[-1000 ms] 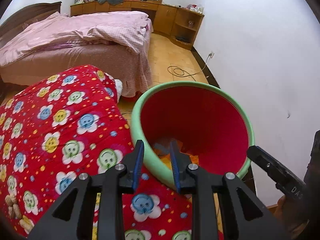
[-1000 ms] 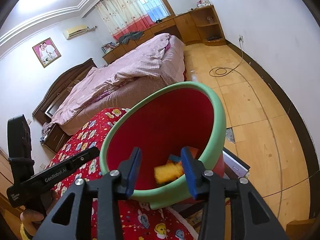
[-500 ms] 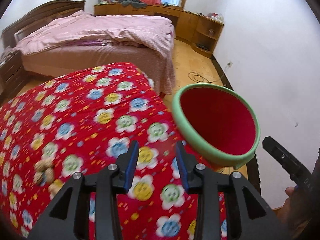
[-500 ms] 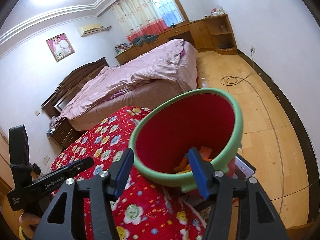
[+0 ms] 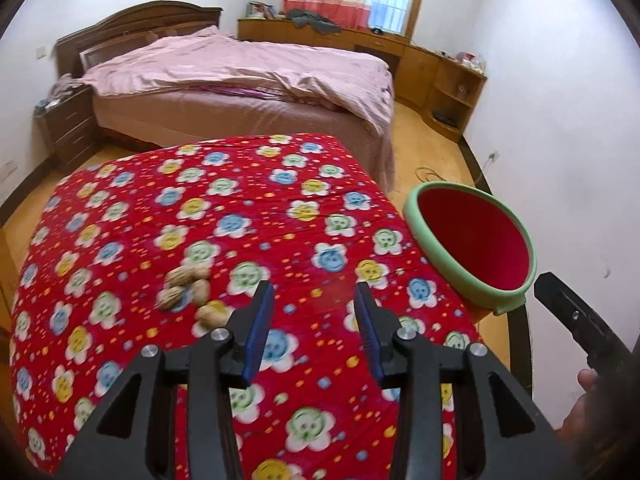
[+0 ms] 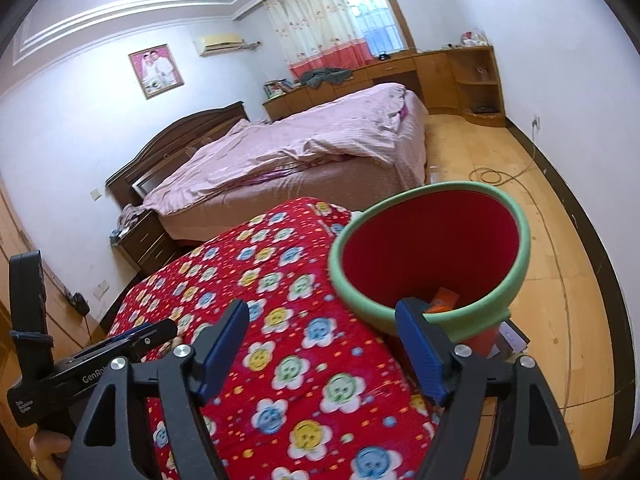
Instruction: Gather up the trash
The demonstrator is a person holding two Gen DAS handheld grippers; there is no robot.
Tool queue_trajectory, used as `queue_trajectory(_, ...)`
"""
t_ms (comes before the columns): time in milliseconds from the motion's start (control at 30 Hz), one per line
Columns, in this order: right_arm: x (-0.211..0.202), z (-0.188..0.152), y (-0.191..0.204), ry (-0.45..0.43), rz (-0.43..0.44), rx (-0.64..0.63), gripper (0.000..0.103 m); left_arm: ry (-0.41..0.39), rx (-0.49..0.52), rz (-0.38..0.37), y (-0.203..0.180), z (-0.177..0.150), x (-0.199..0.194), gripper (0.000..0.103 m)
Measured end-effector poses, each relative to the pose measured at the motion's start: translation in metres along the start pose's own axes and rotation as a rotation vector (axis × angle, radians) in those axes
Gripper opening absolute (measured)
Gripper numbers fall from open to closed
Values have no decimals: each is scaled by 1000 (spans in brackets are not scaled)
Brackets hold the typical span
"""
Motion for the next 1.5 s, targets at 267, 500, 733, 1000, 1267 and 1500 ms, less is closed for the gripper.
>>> queue_trajectory(267,-8,-16,39,1,32,-66,87,-47,-36,91,34,-13,-24,41)
queue_trajectory(500,-14,-34,55,0,42,-101,87,-83,-66,143,55,-27,-41,41)
queue_trajectory(733,-18,-50,64,-15,43,-134,91,-130,-73,210,71,-38,-53,41)
queue_trajectory(1000,-16,-62,70,-32,25,-168,91,-151,-83,266,86,-51,-56,41)
queue_trajectory(1267,-9,-72,72,-14,28,-167,91,-156,-84,295,91,-56,-53,41)
queue_trajectory(1500,-7,-72,71,-10,27,-165,91,-152,-83,296,92,-58,-49,42)
Point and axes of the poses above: each gripper's, at about its wrist camera, not at the fingertips, and x roughly the way its jaws point, y to its left, z to its top, the point moved 10 cm from there along x, roughly the way its jaws point, and after that the axes turned 1 degree about z, right-handed, at the moved point
